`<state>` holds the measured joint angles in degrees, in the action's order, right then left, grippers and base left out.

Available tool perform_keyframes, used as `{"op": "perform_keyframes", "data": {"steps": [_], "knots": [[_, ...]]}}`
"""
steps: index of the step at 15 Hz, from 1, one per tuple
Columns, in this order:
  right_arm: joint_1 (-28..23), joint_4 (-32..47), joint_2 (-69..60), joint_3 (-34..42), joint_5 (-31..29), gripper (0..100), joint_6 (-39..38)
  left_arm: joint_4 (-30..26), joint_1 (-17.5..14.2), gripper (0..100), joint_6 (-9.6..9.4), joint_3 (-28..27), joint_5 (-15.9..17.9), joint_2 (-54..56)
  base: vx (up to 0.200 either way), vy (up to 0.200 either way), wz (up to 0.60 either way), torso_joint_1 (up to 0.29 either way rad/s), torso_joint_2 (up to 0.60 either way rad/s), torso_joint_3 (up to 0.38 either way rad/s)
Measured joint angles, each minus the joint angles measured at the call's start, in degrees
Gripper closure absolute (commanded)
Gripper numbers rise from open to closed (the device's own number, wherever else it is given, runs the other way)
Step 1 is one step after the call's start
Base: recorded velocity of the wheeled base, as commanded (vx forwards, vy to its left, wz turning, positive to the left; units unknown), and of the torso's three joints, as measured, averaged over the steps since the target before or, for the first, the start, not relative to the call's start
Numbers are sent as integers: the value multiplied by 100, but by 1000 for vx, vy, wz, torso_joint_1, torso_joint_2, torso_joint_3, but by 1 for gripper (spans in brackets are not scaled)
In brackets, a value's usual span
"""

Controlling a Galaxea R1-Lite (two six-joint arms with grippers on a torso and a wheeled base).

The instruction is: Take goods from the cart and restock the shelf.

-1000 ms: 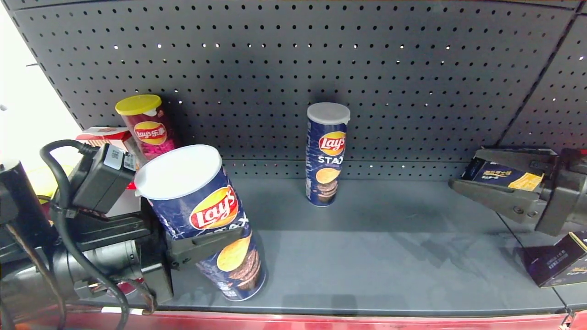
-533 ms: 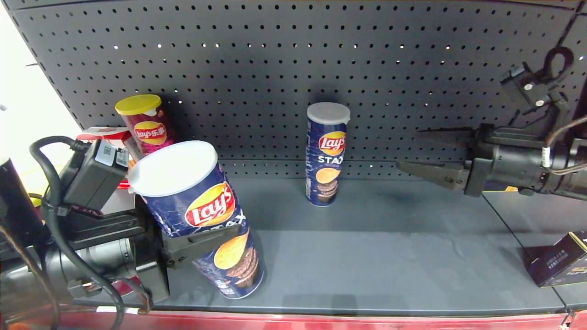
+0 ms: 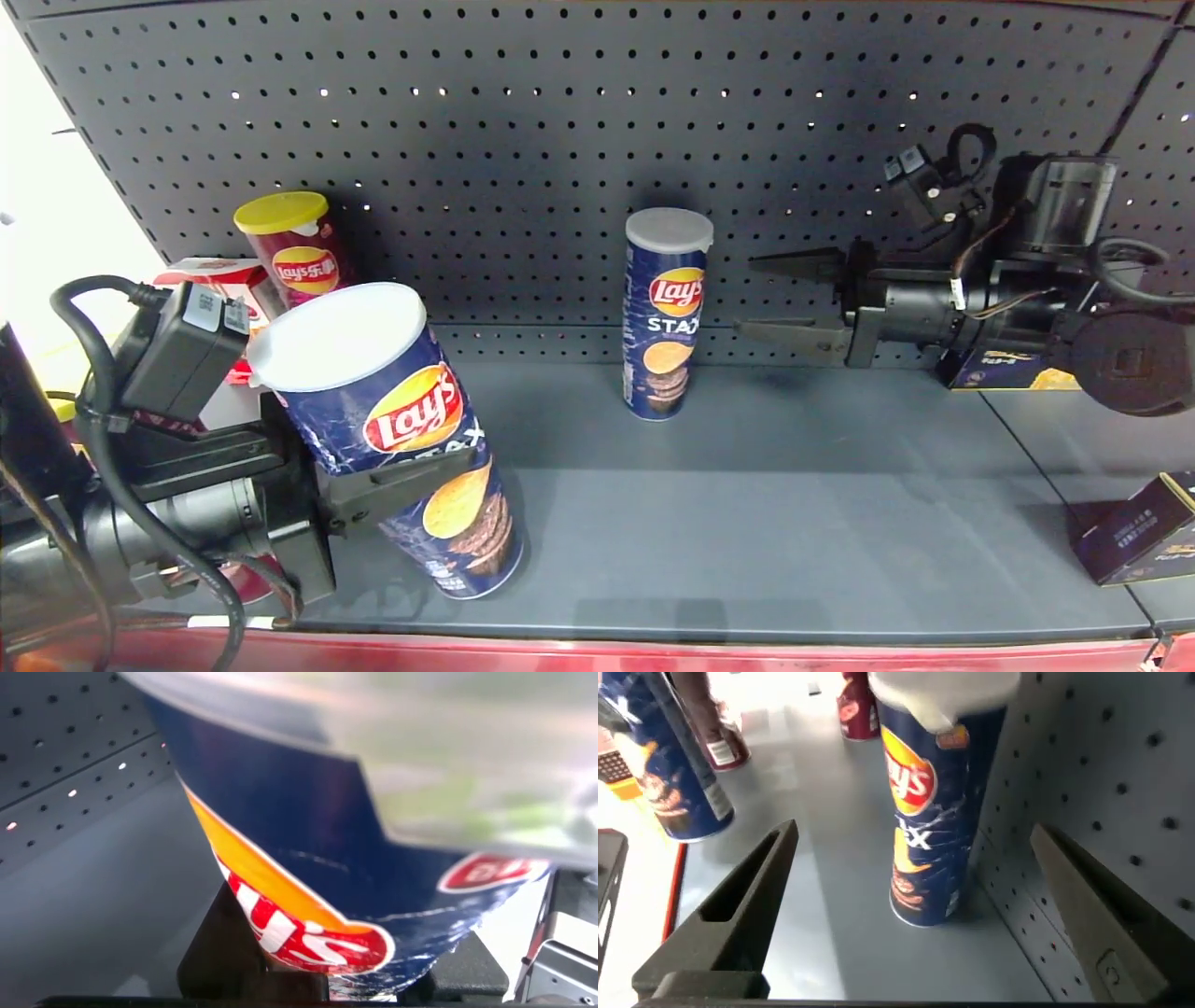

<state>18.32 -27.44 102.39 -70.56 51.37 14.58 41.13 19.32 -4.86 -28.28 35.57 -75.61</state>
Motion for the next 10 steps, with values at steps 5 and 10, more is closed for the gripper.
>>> {"op": "perform_keyframes", "data": {"steps": [5, 10], "knots": [[46, -121, 557, -278, 161, 0, -2, 17, -17, 100, -2, -5, 1, -11, 0, 0, 0, 0, 0, 0], [157, -244, 1081, -617, 162, 0, 0, 39, -12, 100, 0, -60, 1, -88, 0, 0, 0, 0, 0, 0]]}}
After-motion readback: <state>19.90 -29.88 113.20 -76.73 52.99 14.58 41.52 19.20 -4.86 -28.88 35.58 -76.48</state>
